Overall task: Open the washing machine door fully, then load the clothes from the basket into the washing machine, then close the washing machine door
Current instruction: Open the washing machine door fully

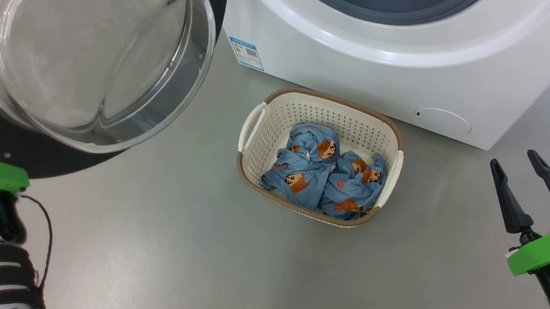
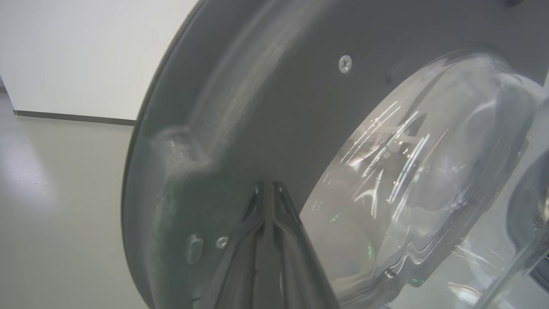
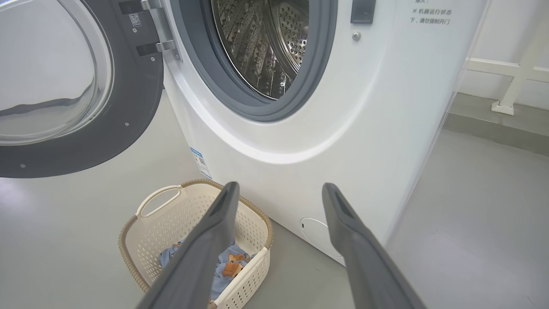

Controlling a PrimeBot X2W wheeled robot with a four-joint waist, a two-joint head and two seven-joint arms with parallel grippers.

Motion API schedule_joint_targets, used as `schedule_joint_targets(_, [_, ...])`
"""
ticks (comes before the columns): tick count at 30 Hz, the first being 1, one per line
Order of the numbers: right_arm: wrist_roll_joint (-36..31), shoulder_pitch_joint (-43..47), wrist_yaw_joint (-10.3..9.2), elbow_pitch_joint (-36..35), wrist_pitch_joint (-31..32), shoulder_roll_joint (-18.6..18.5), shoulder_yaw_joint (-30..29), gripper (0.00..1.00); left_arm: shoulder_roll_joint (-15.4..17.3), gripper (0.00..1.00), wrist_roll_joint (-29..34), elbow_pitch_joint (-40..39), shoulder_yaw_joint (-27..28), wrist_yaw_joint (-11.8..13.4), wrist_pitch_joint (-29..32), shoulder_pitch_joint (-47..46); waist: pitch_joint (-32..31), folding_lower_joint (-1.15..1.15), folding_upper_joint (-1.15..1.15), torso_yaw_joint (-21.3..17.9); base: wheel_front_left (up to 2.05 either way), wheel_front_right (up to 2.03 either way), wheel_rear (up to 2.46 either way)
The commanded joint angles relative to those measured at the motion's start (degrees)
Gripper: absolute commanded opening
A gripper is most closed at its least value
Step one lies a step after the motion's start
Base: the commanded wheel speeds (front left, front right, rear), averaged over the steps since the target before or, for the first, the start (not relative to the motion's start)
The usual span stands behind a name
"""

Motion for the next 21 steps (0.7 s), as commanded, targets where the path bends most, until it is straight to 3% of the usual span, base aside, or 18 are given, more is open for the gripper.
schedule_joint_targets(1, [0.24, -0.68, 0.26, -0.90, -0.71, -1.44, 0.95, 1.00, 4.08, 0.00, 1.18, -0.62, 2.08, -0.09, -0.29, -0.35, -0.45, -0.01, 0.00, -0.16, 0.00, 0.00, 0.00])
schedule_joint_targets(10, [0.47, -0.10, 0.26, -0.42, -0.71, -0.07, 1.11, 1.00, 2.51, 0.00, 3.15, -0.62, 2.70, -1.63, -0.29, 2.08, -3.06, -0.01, 0.00, -0.46, 0.00, 0.00, 0.00])
schedule_joint_targets(21, [0.46, 0.85, 0.26, -0.31, -0.71, 1.93, 1.03, 1.00, -1.79, 0.00, 4.27, -6.23, 2.60, -3.51, -0.29, 7.54, -6.31, -0.01, 0.00, -0.53, 0.00, 0.00, 0.00])
